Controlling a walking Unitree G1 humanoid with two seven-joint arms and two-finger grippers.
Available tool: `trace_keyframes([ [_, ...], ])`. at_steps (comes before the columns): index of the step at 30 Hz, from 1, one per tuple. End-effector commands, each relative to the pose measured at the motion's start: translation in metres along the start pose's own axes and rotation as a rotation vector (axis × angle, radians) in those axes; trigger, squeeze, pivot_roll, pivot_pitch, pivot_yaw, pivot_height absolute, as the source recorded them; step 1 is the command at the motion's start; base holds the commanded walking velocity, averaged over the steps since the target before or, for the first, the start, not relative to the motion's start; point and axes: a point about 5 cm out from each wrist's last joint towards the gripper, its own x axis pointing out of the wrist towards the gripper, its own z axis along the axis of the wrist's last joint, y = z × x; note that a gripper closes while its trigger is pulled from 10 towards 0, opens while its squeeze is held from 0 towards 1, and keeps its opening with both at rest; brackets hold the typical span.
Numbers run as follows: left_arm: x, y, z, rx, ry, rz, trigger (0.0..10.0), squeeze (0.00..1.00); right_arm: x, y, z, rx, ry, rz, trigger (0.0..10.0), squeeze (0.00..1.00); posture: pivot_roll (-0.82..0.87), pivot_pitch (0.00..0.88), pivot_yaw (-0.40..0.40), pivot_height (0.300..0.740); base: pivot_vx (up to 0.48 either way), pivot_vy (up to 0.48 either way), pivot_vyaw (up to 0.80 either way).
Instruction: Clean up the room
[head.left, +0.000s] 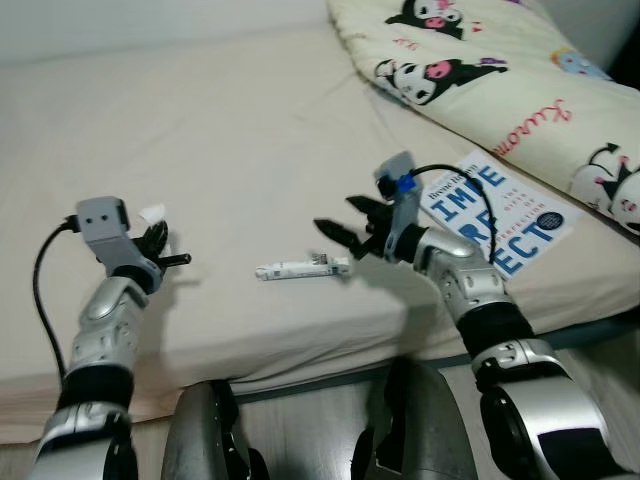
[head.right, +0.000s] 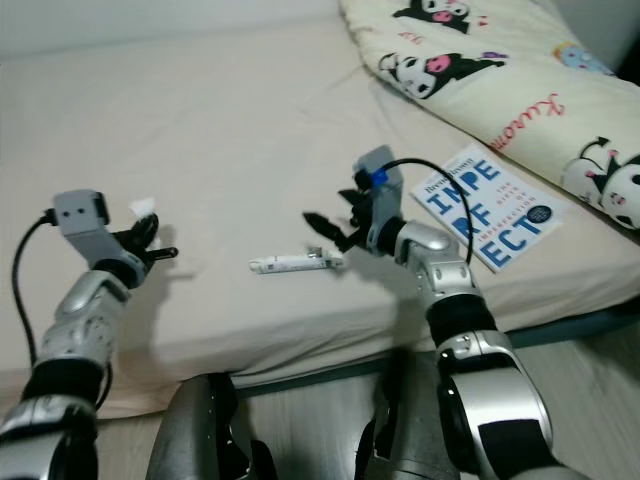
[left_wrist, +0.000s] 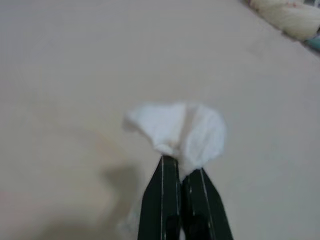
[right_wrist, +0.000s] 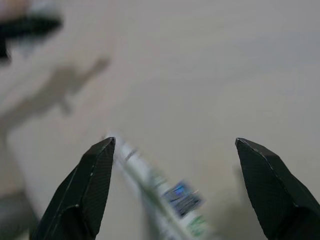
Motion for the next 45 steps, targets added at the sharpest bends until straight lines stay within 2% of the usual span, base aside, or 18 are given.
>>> trace_keyframes([
  [1,-0.007,-0.007,0.003,-0.018,0.007,-0.05,0.0,0.0,0.003,0.004,-0.012,-0.102,0.102,0.04,10.0,0.0,0.22,0.335,0.046,0.526,0.0,0.0,0.0],
  [2,-0.015,-0.011,0.007,-0.023,0.015,-0.074,0.0,0.0,0.002,0.0,-0.016,-0.199,0.161,0.005,10.0,0.0,0.24,0.338,0.05,0.526,0.0,0.0,0.0],
  [3,-0.019,-0.013,0.008,-0.021,0.026,-0.085,2.4,0.0,0.0,-0.003,-0.015,-0.243,0.177,-0.032,10.0,0.0,0.24,0.339,0.049,0.526,0.0,0.0,0.0],
  [4,-0.022,-0.014,0.008,-0.021,0.034,-0.091,7.4,0.0,0.0,-0.005,-0.014,-0.265,0.177,-0.05,10.0,0.0,0.25,0.341,0.049,0.526,0.0,0.0,0.0],
  [5,-0.022,-0.014,0.008,-0.021,0.034,-0.091,7.4,0.0,0.0,-0.005,-0.014,-0.265,0.177,-0.05,10.0,0.0,0.25,0.341,0.049,0.526,0.0,0.0,0.0],
  [6,-0.029,-0.017,0.009,-0.01,0.045,-0.101,10.0,0.0,-0.001,-0.009,-0.009,-0.301,0.166,-0.092,10.0,0.0,0.29,0.346,0.054,0.526,0.0,0.0,0.0],
  [12,-0.043,-0.023,0.01,0.007,0.076,-0.114,10.0,0.0,0.002,-0.007,-0.012,-0.325,0.185,-0.085,10.0,0.0,0.31,0.353,0.054,0.526,0.0,0.0,0.0],
  [16,-0.051,-0.029,0.012,0.013,0.089,-0.125,10.0,0.0,0.005,0.004,-0.027,-0.258,0.199,-0.015,9.4,0.0,0.34,0.356,0.051,0.526,0.0,0.0,0.0],
  [17,-0.053,-0.03,0.014,0.014,0.093,-0.128,10.0,0.0,0.006,0.009,-0.032,-0.226,0.202,0.032,4.5,0.0,0.35,0.362,0.055,0.526,0.0,0.0,0.0],
  [18,-0.054,-0.03,0.014,0.013,0.096,-0.129,10.0,0.0,0.007,0.012,-0.035,-0.205,0.203,0.064,4.5,0.0,0.35,0.362,0.055,0.526,0.0,0.0,0.0],
  [19,-0.055,-0.03,0.015,0.014,0.099,-0.131,10.0,0.0,0.008,0.018,-0.039,-0.172,0.202,0.114,7.4,0.0,0.35,0.367,0.055,0.526,0.0,0.0,0.0],
  [21,-0.057,-0.031,0.017,0.014,0.103,-0.133,10.0,0.0,0.01,0.024,-0.042,-0.14,0.199,0.164,7.4,0.0,0.36,0.368,0.055,0.526,0.0,0.0,0.0],
  [22,-0.057,-0.031,0.017,0.014,0.105,-0.135,10.0,0.0,0.011,0.027,-0.045,-0.121,0.199,0.186,10.0,0.0,0.36,0.371,0.058,0.526,0.0,0.0,0.0],
  [27,-0.064,-0.035,0.02,0.012,0.13,-0.139,10.0,0.0,0.012,0.033,-0.057,-0.111,0.229,0.192,10.0,0.0,0.37,0.38,0.064,0.526,0.0,0.0,0.0],
  [29,-0.067,-0.036,0.022,0.012,0.144,-0.138,10.0,0.0,0.01,0.029,-0.058,-0.112,0.237,0.147,0.0,0.0,0.37,0.389,0.068,0.526,0.0,0.0,0.0],
  [38,-0.07,-0.04,0.023,0.002,0.168,-0.132,10.0,0.0,0.0,0.017,-0.062,-0.233,0.328,0.088,0.0,0.0,0.35,0.393,0.064,0.526,0.0,0.0,0.0],
  [43,-0.069,-0.046,0.022,-0.014,0.169,-0.136,10.0,0.0,-0.003,0.017,-0.067,-0.223,0.328,0.084,0.0,0.0,0.34,0.38,0.053,0.526,0.0,0.0,0.0],
  [45,-0.065,-0.051,0.02,-0.031,0.161,-0.137,10.0,0.0,-0.003,0.015,-0.06,-0.161,0.243,0.055,0.0,0.0,0.31,0.339,0.031,0.526,0.0,0.0,0.0],
])
